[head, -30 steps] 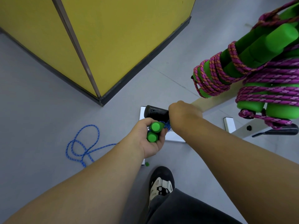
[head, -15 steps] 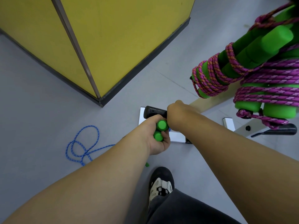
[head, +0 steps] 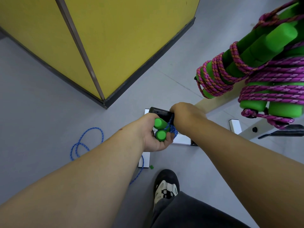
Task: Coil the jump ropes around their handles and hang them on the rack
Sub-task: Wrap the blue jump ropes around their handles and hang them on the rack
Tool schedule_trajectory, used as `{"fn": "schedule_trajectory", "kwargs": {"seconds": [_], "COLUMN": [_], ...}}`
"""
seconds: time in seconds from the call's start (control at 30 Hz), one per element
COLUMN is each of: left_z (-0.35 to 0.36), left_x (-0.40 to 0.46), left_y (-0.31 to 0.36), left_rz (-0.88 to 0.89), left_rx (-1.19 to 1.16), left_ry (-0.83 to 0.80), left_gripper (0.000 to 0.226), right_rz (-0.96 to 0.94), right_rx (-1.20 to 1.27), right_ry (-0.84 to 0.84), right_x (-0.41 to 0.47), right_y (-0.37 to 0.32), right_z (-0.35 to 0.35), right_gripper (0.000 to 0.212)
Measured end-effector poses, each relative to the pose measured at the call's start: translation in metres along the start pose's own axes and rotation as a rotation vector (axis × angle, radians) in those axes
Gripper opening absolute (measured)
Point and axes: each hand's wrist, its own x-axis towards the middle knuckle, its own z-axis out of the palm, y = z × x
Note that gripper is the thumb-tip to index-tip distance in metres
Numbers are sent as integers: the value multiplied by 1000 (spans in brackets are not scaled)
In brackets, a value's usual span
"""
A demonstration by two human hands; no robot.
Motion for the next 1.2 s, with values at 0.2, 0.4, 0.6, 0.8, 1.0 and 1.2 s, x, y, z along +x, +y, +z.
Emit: {"fn": "schedule_trajectory", "kwargs": {"seconds": [0.2,0.4,0.6,0.8,1.0,1.2], "left_z": [-4,0,11,22,6,-5], "left_x": [-2,-10,-16,-21,-26,-4], "left_y": [3,5,10,-2,-10,-31], "left_rz": [-34,-7,77,183,211,545], "left_rx": [-150,5,319,415,507,896], "left_ry": [-84,-92,93,134,-45,126], "left_gripper": [33,40,51,60,29,52], "right_rz": [-91,-115,-121,-120,-130,-139], "right_rx": [201,270,204,205,251,222], "right_ry": [-111,-116,-117,-101,-69,-29], "right_x": [-13,-14,-11,-3,-1,-2], "right_y": [12,19,22,24,29,29], "right_z": [3,7,10,19,22,24], "right_gripper": [48,48,59,50,35,32]}}
